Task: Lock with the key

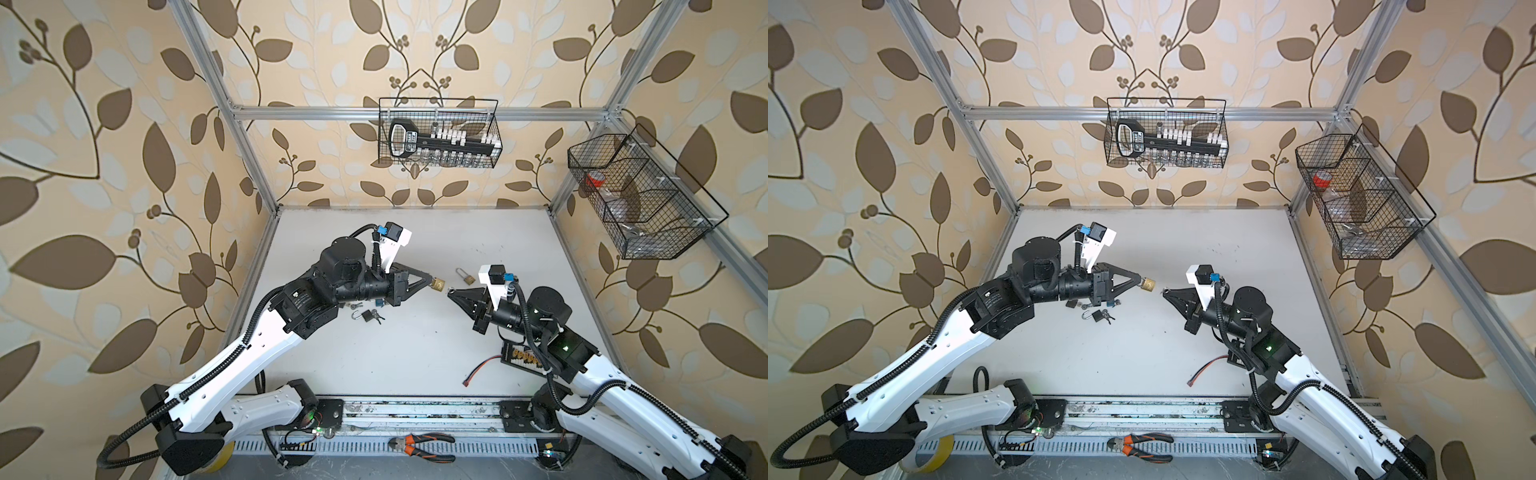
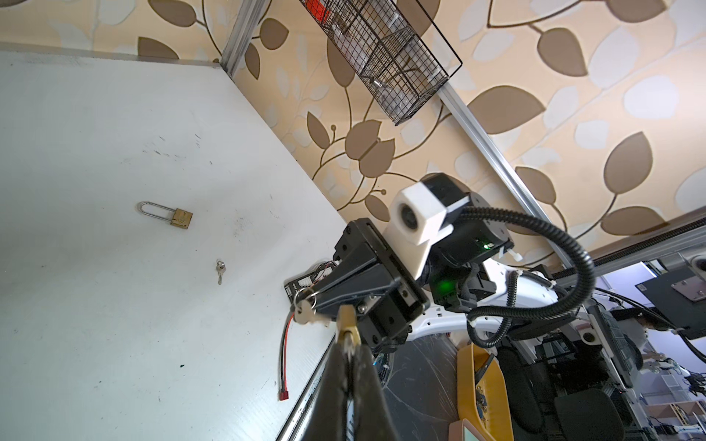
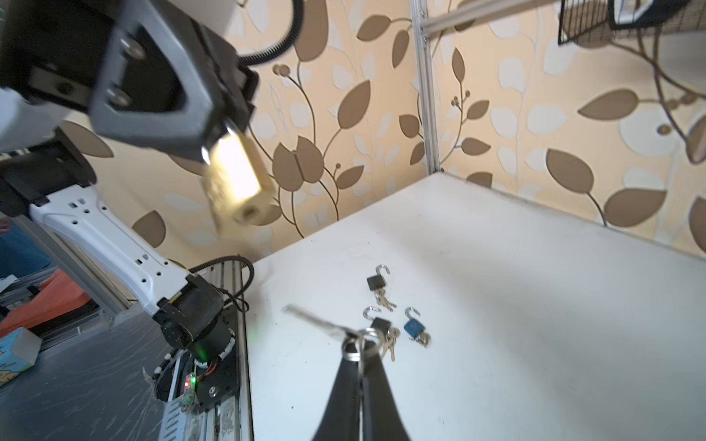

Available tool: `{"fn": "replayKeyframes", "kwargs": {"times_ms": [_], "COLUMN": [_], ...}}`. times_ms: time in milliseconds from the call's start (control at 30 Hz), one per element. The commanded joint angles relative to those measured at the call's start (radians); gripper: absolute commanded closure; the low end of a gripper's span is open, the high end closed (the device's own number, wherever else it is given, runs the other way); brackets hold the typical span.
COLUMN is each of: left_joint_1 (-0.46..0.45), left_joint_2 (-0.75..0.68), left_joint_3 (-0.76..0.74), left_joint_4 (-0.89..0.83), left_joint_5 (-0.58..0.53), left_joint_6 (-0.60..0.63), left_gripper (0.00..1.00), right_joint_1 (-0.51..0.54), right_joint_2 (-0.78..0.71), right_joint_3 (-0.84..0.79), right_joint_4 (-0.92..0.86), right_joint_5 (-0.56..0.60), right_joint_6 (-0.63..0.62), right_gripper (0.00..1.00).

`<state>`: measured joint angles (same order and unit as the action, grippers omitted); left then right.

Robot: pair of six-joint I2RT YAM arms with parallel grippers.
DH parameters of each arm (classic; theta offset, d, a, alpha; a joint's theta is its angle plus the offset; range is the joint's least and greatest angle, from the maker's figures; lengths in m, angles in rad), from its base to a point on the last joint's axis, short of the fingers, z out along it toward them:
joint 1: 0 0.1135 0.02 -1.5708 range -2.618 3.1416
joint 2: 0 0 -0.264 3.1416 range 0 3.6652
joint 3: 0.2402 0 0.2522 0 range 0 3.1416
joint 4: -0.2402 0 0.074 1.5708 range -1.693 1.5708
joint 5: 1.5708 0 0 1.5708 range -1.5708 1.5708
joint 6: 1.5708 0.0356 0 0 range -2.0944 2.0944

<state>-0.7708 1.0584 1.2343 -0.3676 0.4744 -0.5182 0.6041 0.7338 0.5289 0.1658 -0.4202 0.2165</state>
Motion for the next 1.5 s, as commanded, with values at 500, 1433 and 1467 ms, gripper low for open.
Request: {"fn": "replayKeyframes", "kwargs": {"times_ms": [500,1433,1467], "left_joint_1": [0.013,0.207,0.206], "left_joint_2": [-0.014,-0.011,-0.021], "left_joint_3": [0.101,-0.316,-0.33], "left_joint_4": [-0.33,-0.069,-0.062], "left_joint_5": [-0.374,-0.183,-0.19], "left_joint_6": [0.11,-0.036,-0.044], "left_gripper": [1.0,1.0,1.0], "right_joint_1": [-0.004,-0.107,-0.107], "right_joint_2": [0.148,0.475,0.492], "right_joint_3": [0.053,0.074,0.082], "right_joint_4": [-0.431,-0.361,-0.366], "right_joint_5": [0.48,0.261,0.258], "right_joint_6": [0.216,0.28,0.278], "right_gripper": [1.0,1.0,1.0]}}
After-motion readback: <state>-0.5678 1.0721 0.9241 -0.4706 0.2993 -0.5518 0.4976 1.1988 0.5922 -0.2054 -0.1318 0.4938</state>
